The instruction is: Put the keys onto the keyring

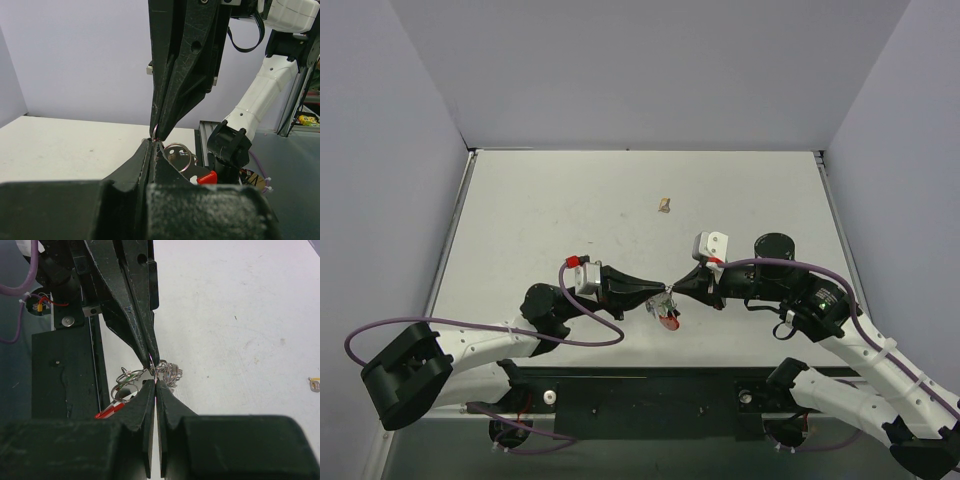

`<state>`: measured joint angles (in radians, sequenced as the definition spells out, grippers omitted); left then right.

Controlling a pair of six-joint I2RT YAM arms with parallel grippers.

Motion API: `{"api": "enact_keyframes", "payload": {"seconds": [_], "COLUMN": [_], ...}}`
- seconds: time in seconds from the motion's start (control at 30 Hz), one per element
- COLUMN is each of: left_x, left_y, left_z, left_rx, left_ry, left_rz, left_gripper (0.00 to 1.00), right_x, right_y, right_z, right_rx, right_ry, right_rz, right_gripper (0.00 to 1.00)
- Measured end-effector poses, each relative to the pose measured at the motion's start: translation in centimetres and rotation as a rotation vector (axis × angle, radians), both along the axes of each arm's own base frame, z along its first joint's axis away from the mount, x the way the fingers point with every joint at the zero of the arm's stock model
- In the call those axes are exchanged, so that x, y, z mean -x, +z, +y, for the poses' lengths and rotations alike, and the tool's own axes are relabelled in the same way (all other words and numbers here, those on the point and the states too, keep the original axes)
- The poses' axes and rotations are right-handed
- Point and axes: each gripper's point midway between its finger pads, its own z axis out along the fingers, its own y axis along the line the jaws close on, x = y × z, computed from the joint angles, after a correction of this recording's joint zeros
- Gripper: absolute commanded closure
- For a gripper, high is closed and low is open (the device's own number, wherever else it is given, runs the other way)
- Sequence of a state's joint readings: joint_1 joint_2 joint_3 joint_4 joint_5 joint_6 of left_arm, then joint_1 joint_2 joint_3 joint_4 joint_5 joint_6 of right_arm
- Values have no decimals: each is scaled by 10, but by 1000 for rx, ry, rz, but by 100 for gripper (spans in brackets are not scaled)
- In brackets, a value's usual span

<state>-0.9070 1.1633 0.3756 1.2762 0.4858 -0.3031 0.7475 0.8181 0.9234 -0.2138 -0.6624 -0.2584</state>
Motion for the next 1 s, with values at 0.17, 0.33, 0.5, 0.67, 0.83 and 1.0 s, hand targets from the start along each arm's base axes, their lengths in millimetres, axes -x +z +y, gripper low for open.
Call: {"api": "enact_keyframes", "payload": {"seconds": [0.17, 0.33, 0.5, 0.67, 0.83, 1.0], "left_x": [0, -1, -1, -1, 0, 0], "left_y": [0, 0, 0, 0, 0, 0], "left_z": [0, 0, 0, 0, 0, 0], "left_rx": [1, 1, 1, 1, 1, 1], "left_ry": [2, 3, 3, 3, 3, 2], "left_rz": [1, 1, 1, 1, 1, 2], "left_gripper": [100, 100, 100, 100, 100, 100], "right_x": [0, 2, 3, 3, 2, 1], "right_y": [0, -2, -3, -4, -5, -5], "right_z": [0, 0, -1, -1, 0, 0], "right_rx": [1, 6, 11, 11, 13, 14], "right_ry": [1, 9, 11, 12, 6, -3], "right_rz": [1, 7, 13, 14, 19, 25], "right_gripper": [100, 100, 100, 100, 100, 100]}}
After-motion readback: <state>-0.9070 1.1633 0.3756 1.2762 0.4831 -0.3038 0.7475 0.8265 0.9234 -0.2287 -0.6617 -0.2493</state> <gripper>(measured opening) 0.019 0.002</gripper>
